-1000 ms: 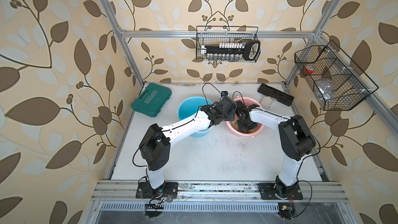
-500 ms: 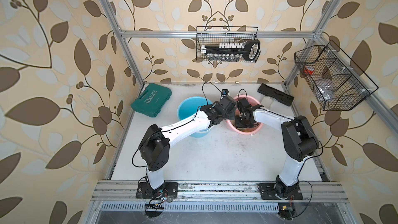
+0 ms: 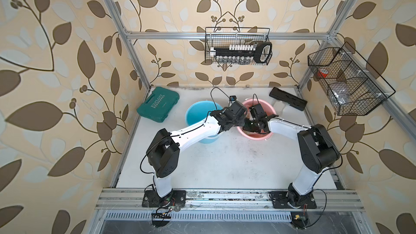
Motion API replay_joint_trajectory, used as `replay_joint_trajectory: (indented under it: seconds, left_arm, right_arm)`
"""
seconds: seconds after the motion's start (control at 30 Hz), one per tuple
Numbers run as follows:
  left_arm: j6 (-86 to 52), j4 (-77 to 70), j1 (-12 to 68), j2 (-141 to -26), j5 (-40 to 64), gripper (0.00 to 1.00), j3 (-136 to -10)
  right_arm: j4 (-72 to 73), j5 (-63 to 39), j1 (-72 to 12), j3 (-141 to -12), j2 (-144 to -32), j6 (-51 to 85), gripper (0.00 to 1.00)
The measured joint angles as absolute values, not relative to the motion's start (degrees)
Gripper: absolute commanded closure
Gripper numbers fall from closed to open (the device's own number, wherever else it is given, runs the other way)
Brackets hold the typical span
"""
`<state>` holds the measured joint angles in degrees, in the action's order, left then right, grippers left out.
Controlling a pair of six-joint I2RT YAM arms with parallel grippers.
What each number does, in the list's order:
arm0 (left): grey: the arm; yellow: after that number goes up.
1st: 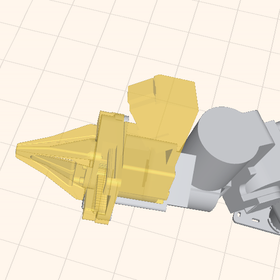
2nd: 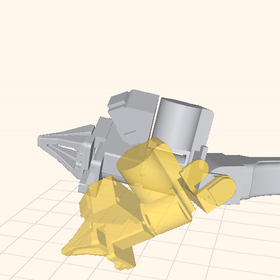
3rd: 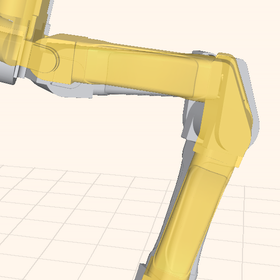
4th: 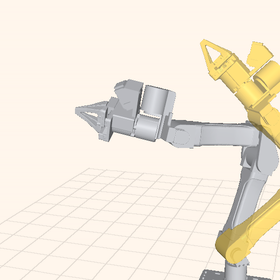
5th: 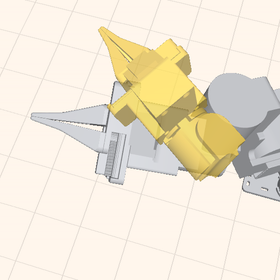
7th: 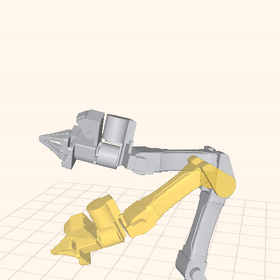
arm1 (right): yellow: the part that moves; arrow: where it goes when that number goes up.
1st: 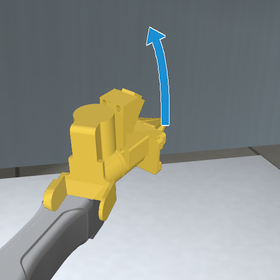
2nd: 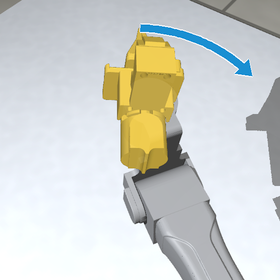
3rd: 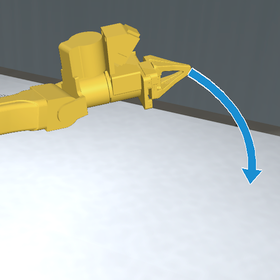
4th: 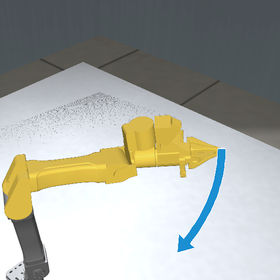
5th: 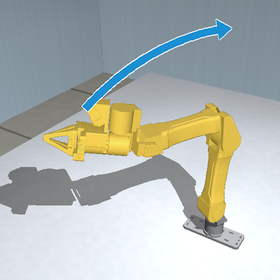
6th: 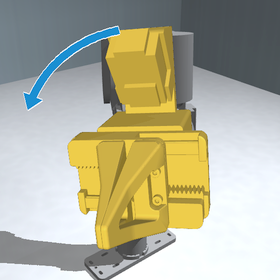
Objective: Wipe the inside of the bucket with a cloth
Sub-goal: Wipe the dirt from the inside of the bucket.
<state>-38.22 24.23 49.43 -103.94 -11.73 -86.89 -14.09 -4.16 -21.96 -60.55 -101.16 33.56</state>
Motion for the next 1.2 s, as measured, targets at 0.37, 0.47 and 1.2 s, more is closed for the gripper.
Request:
replay_joint_trajectory:
  seconds: [0.37,0.47,1.2]
  left_arm:
    - [-41.17,24.73,49.04,-104.36,-11.68,1.00,-86.48]
    - [-41.08,25.71,49.04,-104.44,-12.58,1.00,-86.65]
    - [-37.54,27.53,50.06,-105.56,-16.34,1.00,-87.74]
  right_arm:
    - [-13.17,-12.27,-21.56,-62.43,-103.50,34.79,1.00]
    - [-17.39,-11.86,-21.63,-63.99,-103.66,32.42,1.00]
    - [-48.99,25.23,-27.27,-76.09,-103.72,20.78,1.00]
